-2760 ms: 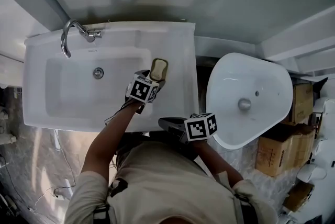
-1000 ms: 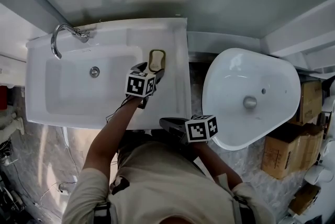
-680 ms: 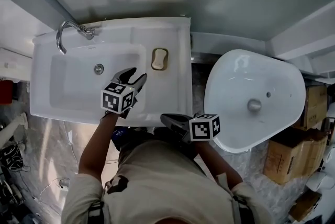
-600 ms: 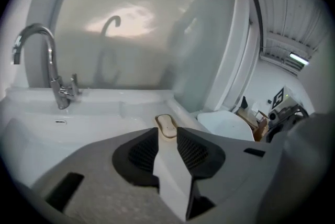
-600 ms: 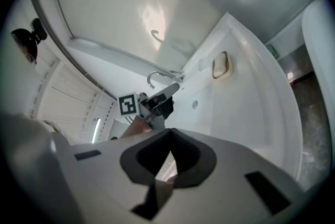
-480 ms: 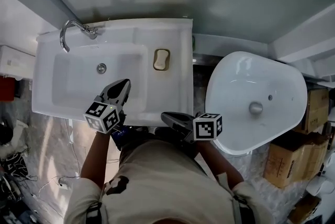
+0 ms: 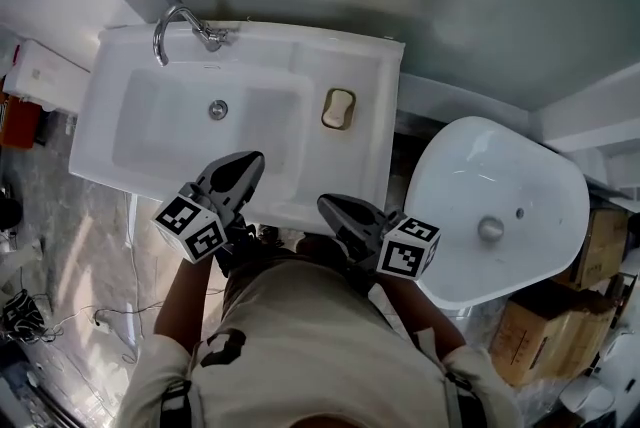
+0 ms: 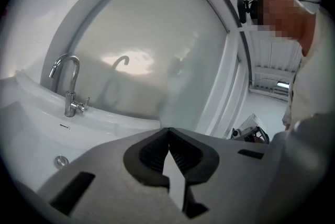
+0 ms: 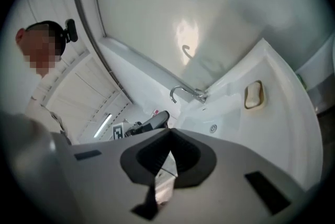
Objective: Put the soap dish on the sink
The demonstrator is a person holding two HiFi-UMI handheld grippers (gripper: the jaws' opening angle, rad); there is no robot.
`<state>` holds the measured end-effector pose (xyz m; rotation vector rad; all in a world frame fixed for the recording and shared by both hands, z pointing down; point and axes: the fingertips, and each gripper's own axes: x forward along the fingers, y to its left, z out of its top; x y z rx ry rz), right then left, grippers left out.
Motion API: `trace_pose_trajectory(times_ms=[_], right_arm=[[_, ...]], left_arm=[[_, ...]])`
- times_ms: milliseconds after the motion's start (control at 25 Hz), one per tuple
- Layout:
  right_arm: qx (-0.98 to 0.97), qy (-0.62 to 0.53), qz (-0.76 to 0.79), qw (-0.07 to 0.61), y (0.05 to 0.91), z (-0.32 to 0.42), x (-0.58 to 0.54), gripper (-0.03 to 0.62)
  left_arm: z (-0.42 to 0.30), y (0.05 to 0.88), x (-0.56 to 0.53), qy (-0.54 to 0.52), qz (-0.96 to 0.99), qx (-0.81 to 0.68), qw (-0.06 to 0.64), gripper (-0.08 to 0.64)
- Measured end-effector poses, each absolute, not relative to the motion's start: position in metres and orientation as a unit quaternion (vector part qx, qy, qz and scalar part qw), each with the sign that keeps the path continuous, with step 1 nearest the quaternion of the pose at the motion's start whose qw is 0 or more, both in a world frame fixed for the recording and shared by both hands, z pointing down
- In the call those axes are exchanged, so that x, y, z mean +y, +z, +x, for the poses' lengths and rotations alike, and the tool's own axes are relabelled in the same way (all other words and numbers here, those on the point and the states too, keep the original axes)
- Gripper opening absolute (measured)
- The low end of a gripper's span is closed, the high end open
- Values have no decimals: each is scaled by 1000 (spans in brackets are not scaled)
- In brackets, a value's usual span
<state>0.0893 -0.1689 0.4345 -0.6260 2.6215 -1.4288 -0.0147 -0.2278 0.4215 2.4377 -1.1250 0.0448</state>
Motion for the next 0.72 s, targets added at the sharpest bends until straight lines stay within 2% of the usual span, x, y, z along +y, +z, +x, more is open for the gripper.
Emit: trace_pose_trajectory(times_ms=[320, 720], right_arm=[[865, -412, -279, 58, 412, 66, -176, 2], [889, -419, -182, 40, 398, -33, -146, 8]], left_arm=[[-46, 405, -210, 24, 894, -399, 203, 20], [-155, 406, -184, -2, 867, -465, 179, 20]])
